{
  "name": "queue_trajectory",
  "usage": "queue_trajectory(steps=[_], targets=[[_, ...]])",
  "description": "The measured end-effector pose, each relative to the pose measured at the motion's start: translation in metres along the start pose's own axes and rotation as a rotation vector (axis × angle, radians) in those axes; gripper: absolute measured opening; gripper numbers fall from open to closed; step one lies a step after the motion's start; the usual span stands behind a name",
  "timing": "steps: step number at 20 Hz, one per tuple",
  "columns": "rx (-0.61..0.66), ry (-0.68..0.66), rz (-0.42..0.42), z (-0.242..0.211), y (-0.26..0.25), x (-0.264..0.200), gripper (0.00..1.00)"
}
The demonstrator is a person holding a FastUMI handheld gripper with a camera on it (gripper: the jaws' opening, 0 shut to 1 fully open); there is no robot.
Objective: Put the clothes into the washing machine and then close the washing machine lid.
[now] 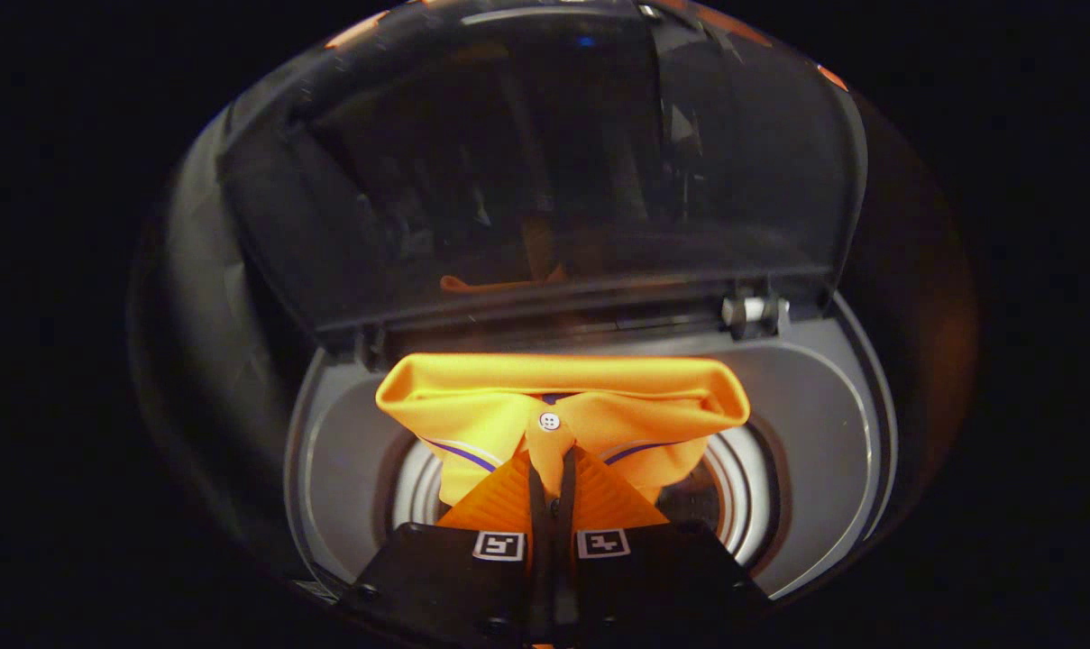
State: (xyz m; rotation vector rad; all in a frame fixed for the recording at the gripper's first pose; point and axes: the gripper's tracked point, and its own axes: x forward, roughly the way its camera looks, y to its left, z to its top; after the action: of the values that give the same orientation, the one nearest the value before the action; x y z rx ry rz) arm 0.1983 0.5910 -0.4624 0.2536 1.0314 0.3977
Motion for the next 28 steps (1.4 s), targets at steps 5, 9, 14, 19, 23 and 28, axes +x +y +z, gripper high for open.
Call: queue_trajectory(steps=[5,9,14,19,23,28], targets=[[0.047,0.076,-0.027,-0.02,-0.008,0.008,0.08],[0.005,0.1,-0.036,-0.022,-0.008,0.011,0.08],[0.003,0.1,-0.025,-0.019,-0.008,0.009,0.08],[0.004,0.095,-0.029,-0.023,-0.009,0.007,0.66],[-0.008,0.109,-0.044,-0.029,-0.014,0.001,0.99],[-0.007,0.102,-0.055,-0.029,-0.014,-0.002,0.99]])
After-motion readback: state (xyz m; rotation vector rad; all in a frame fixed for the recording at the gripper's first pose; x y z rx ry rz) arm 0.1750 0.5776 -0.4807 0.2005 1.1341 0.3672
